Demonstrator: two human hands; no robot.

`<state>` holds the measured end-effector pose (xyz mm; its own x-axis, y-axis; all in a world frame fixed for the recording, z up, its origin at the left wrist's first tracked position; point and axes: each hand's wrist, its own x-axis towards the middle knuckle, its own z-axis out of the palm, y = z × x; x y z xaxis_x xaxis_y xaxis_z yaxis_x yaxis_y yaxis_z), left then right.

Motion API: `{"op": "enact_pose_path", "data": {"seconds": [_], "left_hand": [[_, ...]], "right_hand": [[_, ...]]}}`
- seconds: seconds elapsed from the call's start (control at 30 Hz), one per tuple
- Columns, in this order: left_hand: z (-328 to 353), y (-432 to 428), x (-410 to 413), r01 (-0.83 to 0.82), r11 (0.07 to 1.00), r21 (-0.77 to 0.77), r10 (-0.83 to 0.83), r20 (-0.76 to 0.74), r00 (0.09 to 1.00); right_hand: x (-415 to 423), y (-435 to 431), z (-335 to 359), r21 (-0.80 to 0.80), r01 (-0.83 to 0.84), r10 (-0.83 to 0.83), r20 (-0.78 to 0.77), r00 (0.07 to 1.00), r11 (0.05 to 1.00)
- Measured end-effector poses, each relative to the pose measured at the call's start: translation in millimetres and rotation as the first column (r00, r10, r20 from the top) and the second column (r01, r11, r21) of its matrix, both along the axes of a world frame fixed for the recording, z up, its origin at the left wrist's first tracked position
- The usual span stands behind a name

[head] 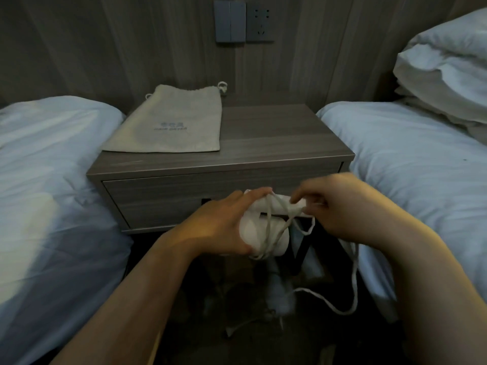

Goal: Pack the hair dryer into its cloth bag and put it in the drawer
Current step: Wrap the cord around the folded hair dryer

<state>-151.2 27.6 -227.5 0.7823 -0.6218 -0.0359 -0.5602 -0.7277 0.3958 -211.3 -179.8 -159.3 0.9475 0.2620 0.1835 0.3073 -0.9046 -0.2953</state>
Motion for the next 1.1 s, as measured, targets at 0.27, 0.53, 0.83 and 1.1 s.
{"op": "enact_pose_path", "data": {"seconds": [0.27,0.53,0.83,1.1], "left_hand": [[-6.4,-10.9,-8.2,0.098,0.995,-0.009,-0.099,-0.068,0.993],[-11.2,-15.7,-14.2,0.139,0.99,-0.034,-0.14,-0.057,0.988],[-4.5,-23.8,-22.1,0.155,0.981,-0.115,-0.171,-0.146,0.974],[-4.8,-12.3,-14.1,0.113,0.937,-0.332,-0.234,-0.352,0.906]], "right_hand": [[22.7,-23.0,-16.0,0.311,0.203,-0.188,-0.077,0.979,0.928],[39.2,-42.2,-36.1,0.613,0.104,0.071,-0.255,0.964,0.783],[57.9,-38.6,-58.0,0.549,0.282,-0.193,-0.215,0.957,0.787],[56.6,-46.8,-62.3,0.528,0.254,-0.012,-0.418,0.908,0.811]]}}
